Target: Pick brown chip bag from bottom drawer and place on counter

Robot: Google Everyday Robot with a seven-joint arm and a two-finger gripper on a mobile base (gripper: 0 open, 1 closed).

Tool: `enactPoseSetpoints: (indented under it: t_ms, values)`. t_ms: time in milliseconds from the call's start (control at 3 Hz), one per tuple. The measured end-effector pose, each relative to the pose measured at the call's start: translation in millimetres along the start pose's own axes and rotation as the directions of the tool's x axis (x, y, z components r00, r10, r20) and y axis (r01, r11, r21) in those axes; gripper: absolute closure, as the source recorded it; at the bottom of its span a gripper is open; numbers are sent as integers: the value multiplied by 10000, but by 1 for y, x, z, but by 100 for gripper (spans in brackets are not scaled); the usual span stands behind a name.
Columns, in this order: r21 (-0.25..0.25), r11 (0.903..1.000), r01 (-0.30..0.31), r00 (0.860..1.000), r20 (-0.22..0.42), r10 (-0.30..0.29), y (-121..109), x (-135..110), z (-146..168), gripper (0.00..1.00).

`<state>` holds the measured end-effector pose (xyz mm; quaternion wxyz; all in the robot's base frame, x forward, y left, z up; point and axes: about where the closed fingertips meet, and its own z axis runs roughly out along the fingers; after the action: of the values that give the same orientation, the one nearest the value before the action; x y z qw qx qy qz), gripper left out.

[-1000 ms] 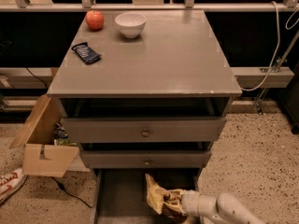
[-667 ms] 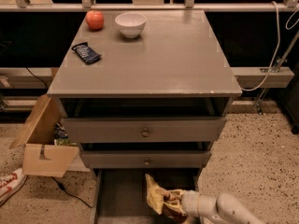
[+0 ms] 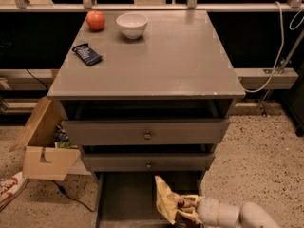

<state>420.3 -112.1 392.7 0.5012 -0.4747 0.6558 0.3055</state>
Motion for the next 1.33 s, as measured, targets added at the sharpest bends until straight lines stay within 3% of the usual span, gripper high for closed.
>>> enactPoseSetpoints:
  t_ms: [333, 667, 1000, 1333]
  values:
    - [366, 9984, 421, 9990, 107, -425, -1, -49, -47, 100]
    - [842, 9944, 635, 9979, 100, -646, -16, -95, -90, 100]
    - [1205, 9880, 966, 9950, -364, -929, -34, -140, -122, 100]
    - [1206, 9880, 965, 9950, -366, -927, -34, -140, -122, 100]
